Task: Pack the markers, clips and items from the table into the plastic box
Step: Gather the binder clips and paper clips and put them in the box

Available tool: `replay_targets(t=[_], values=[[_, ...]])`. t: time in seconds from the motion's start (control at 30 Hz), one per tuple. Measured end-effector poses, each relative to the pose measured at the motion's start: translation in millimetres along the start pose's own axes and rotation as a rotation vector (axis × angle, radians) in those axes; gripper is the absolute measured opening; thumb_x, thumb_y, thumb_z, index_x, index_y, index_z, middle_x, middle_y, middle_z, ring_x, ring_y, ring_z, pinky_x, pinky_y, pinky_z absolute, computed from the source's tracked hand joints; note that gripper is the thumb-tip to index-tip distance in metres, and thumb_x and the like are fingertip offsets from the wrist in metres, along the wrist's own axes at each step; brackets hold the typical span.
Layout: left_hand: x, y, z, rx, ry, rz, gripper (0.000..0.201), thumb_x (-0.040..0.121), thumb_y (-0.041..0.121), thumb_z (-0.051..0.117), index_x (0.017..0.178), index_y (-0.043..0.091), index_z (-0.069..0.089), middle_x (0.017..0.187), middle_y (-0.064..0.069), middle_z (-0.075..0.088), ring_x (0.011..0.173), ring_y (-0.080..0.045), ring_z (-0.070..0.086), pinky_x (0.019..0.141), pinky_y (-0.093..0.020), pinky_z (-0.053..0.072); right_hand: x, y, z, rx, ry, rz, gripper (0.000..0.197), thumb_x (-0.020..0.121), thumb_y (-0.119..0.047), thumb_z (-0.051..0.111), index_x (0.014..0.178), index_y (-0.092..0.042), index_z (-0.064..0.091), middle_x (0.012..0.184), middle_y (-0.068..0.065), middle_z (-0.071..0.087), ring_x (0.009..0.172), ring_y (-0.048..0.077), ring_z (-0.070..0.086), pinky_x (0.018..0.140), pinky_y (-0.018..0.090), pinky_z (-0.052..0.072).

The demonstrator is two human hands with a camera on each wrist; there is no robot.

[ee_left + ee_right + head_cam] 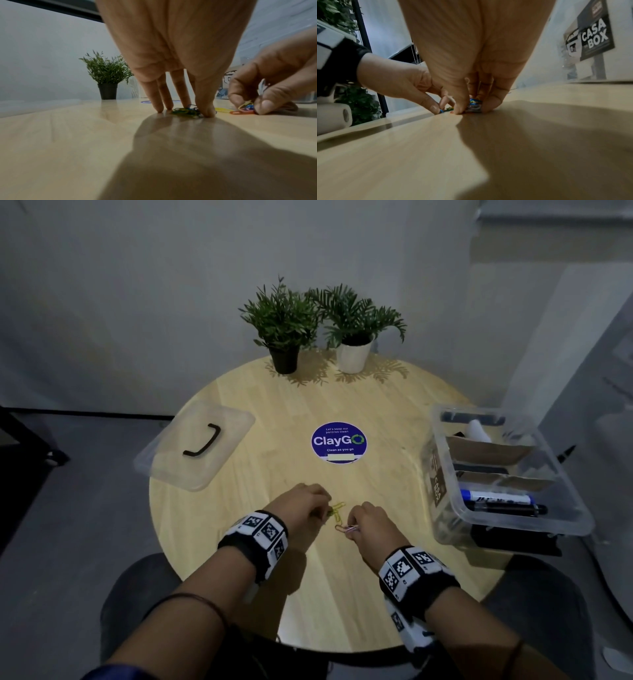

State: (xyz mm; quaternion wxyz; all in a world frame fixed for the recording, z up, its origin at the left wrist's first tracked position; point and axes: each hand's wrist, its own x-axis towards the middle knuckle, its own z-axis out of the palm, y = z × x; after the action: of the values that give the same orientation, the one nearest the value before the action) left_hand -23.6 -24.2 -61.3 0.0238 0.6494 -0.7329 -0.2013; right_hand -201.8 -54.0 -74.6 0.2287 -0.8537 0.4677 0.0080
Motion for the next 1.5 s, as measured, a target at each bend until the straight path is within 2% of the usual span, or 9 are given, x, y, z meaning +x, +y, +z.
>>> replay_targets(t=[0.2, 0.57, 0.8, 0.93, 1.07, 1.27, 1.33, 1.43, 1.5], values=[[1.1, 4.3, 1.7, -0.067, 0.078, -0.092, 0.011, 0.083, 0.014, 0.060, 0.091, 0.014, 0.067, 0.101, -0.002, 0.060, 0.098, -0.020, 0.055, 0.083, -0.031, 0.045, -5.4, 0.9, -6.6, -0.208, -0.053, -0.039, 0.026, 0.094, -0.006, 0.044, 0.119, -0.007, 0.047, 0.124, 0.011, 0.047, 0.114, 0.028, 0.043, 0.091, 0.032, 0.039], [6.4, 17.1, -2.3, -0.263, 0.004, -0.334, 0.017, 0.078, 0.014, 0.065, 0.094, 0.017, 0.067, 0.100, 0.000, 0.068, 0.089, -0.018, 0.061, 0.074, -0.024, 0.045, -5.0, -4.4, -25.9, -0.236, -0.035, -0.008, 0.032, 0.087, 0.006, 0.045, 0.115, -0.005, 0.055, 0.118, 0.014, 0.053, 0.108, 0.030, 0.053, 0.082, 0.034, 0.045], [9.7, 15.9, -2.9, -0.153, 0.003, -0.276, 0.010, 0.079, 0.014, 0.065, 0.089, 0.016, 0.066, 0.085, 0.004, 0.055, 0.081, -0.017, 0.052, 0.072, -0.022, 0.037, -6.8, 4.1, -127.5, 0.308, 0.370, 0.046, 0.013, 0.090, -0.011, 0.059, 0.095, -0.009, 0.070, 0.089, 0.007, 0.068, 0.079, 0.020, 0.060, 0.074, 0.025, 0.043], [14.0, 16.7, -4.4, -0.038, -0.025, -0.224, 0.009, 0.089, 0.019, 0.056, 0.093, 0.016, 0.064, 0.071, 0.009, 0.037, 0.080, -0.019, 0.045, 0.073, -0.024, 0.033, -5.3, 61.1, -202.2, 0.220, 0.595, 0.258, 0.017, 0.086, -0.011, 0.063, 0.098, -0.004, 0.073, 0.099, 0.017, 0.071, 0.096, 0.030, 0.065, 0.085, 0.031, 0.046], [10.4, 18.9, -5.0, -0.039, -0.021, -0.262, 0.015, 0.090, 0.026, 0.054, 0.092, 0.016, 0.064, 0.080, 0.002, 0.057, 0.079, -0.021, 0.053, 0.072, -0.027, 0.040, 19.2, 124.3, -228.2, 0.161, 0.407, 0.540, 0.023, 0.085, -0.013, 0.065, 0.104, -0.002, 0.072, 0.104, 0.018, 0.071, 0.099, 0.032, 0.066, 0.081, 0.029, 0.048], [1.3, 15.6, -13.2, -0.113, 0.003, -0.257, 0.014, 0.084, 0.030, 0.065, 0.086, 0.016, 0.063, 0.074, 0.011, 0.056, 0.067, -0.005, 0.053, 0.064, -0.019, 0.043, 34.4, 140.4, -233.9, -0.243, 0.148, 0.580, 0.028, 0.086, -0.026, 0.059, 0.111, -0.017, 0.069, 0.097, 0.013, 0.066, 0.078, 0.027, 0.062, 0.077, 0.040, 0.055], [-0.4, 18.9, -22.8, -0.151, 0.031, -0.245, 0.014, 0.083, 0.028, 0.066, 0.089, 0.015, 0.066, 0.078, 0.007, 0.064, 0.071, -0.010, 0.060, 0.069, -0.026, 0.050, 39.7, 139.2, -235.5, -0.217, 0.156, 0.544, 0.032, 0.086, -0.027, 0.058, 0.116, -0.019, 0.067, 0.091, 0.016, 0.063, 0.077, 0.029, 0.062, 0.076, 0.042, 0.056], [4.4, 41.8, -49.8, -0.204, 0.119, -0.151, 0.004, 0.080, 0.019, 0.067, 0.083, 0.017, 0.065, 0.082, 0.000, 0.070, 0.079, -0.019, 0.065, 0.076, -0.032, 0.054, 48.1, 154.9, -236.6, 0.055, 0.265, 0.528, 0.035, 0.089, -0.015, 0.053, 0.122, -0.005, 0.060, 0.121, 0.018, 0.062, 0.109, 0.033, 0.061, 0.069, 0.026, 0.050], [15.0, 70.4, -74.6, -0.225, 0.201, -0.061, 0.006, 0.080, 0.017, 0.067, 0.078, 0.020, 0.062, 0.077, 0.004, 0.067, 0.075, -0.015, 0.064, 0.072, -0.030, 0.052, 36.1, 155.4, -237.0, 0.114, 0.356, 0.470, 0.029, 0.091, -0.010, 0.048, 0.113, -0.003, 0.066, 0.120, 0.015, 0.065, 0.108, 0.032, 0.063, 0.081, 0.036, 0.055]])
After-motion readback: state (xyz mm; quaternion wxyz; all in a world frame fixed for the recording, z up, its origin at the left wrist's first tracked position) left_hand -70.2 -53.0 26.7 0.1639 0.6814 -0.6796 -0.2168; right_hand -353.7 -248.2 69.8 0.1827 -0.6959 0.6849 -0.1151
